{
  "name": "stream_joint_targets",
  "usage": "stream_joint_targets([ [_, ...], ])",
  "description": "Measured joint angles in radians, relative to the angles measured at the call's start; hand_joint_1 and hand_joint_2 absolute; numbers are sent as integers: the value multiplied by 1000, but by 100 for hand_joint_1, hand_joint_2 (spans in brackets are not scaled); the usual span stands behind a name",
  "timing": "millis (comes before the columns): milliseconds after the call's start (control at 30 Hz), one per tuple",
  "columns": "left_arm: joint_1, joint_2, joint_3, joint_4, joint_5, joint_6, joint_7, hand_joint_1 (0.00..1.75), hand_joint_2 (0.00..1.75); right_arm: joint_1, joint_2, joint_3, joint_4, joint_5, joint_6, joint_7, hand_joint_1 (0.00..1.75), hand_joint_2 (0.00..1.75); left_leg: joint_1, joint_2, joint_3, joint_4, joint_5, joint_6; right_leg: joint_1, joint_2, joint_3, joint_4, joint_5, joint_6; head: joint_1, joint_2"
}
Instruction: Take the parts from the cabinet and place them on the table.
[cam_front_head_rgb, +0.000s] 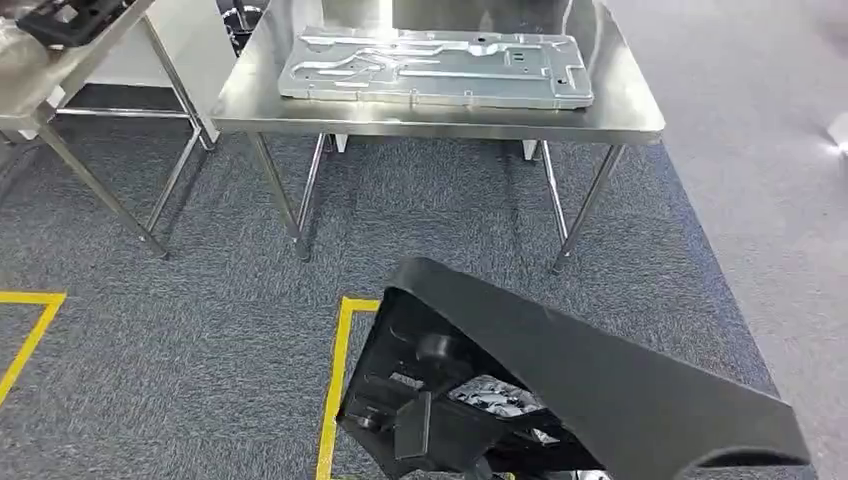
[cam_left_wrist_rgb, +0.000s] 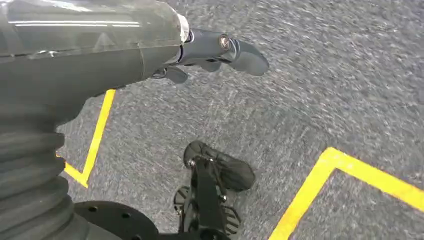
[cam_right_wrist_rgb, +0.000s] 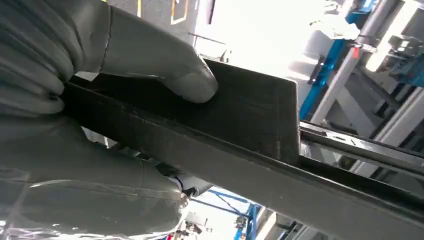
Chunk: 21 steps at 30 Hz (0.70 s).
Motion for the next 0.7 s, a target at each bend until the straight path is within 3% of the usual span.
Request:
stream_joint_targets([
  [67, 0, 0, 0, 0, -2, -2, 0, 0, 175, 0, 0, 0, 0, 0, -5, 0, 175, 175, -6, 0, -1, 1, 2, 11, -3, 1, 0, -5, 2, 11, 0, 0],
  [100, 0, -1, 0, 0, -2, -2, 0, 0, 175, 0, -1, 0, 0, 0, -5, 0, 175, 175, 2, 3, 2, -11, 9, 22, -4, 1, 0, -1, -2, 18, 0, 0],
  [133, -1, -1, 0, 0, -2, -3, -1, 0, 175, 1, -1, 0, -1, 0, -5, 0, 175, 175, 2, 7, 4, -14, 12, 27, -5, -17, -4, 16, -16, 22, 0, 0],
  [167, 0, -1, 0, 0, -3, -5, -2, 0, 175, -1, -2, 0, -2, 0, -7, 0, 175, 175, 2, 9, 4, -15, 12, 33, -4, -35, -27, 62, -49, 26, 0, 0],
  [233, 1, -1, 0, 0, -6, -13, -4, 0, 175, -2, -3, 0, -1, 3, -16, 0, 175, 175, 0, 14, 1, -14, 12, 35, -10, -48, -109, 231, -130, 34, 0, 0],
  [267, 3, -1, 0, 0, -7, -17, -6, 0, 175, -3, -3, 0, -1, 3, -19, 0, 175, 175, -1, 17, 0, -14, 12, 35, -11, -49, -140, 293, -148, 36, 0, 0],
  [300, 2, -1, 0, 0, -10, -19, -8, 0, 175, -3, -3, 0, 0, 4, -21, 0, 175, 175, -1, 19, 1, -14, 11, 35, -12, -51, -152, 314, -141, 37, 0, 0],
  [333, 3, -1, 0, 0, -11, -22, -10, 0, 175, -4, -3, 0, 0, 6, -21, 0, 175, 175, -1, 21, 2, -14, 10, 34, -12, -52, -139, 285, -113, 36, 0, 0],
  [367, 3, -1, 0, 0, -11, -24, -11, 0, 175, -5, -3, 0, 0, 8, -20, 0, 175, 175, -1, 21, 5, -14, 8, 33, -12, -54, -104, 213, -68, 33, 0, 0],
  [433, 2, -3, 0, 0, -13, -30, -18, 0, 175, -10, -3, 0, 0, 12, -18, 0, 175, 175, -1, 21, 12, -14, 3, 27, -9, -65, -6, 22, 13, 19, 0, 0],
  [467, 2, -3, 0, 0, -14, -32, -19, 0, 175, -15, -3, 0, 0, 14, -16, 0, 175, 175, -8, 21, 11, -12, 0, 21, 1, -72, 4, -4, -6, 15, 0, 0],
  [567, 2, -3, 0, 0, -14, -34, -22, 0, 175, -17, -3, 0, 0, 15, -16, 0, 175, 175, -4, 26, 16, -19, -4, 4, 4, -65, 0, -5, -8, 2, 0, 0],
  [633, 0, -3, 0, -1, -15, -34, -24, 0, 175, -17, -2, 0, -2, 16, -11, 0, 175, 175, -3, 24, 18, -6, -13, -7, -7, -61, 16, -23, -3, -11, 0, 0],
  [667, 0, -2, 0, -1, -17, -34, -25, 0, 175, -20, -1, 0, -2, 16, -11, 0, 175, 175, -3, 18, -2, 41, -39, -9, -7, -59, 22, -25, -7, -18, 0, 0],
  [700, 0, -3, 0, -1, -18, -34, -25, 0, 175, -20, 2, 0, -2, 16, -11, 0, 175, 175, -2, 15, -42, 118, -75, -11, -7, -59, 25, -24, -9, -22, 0, 0],
])
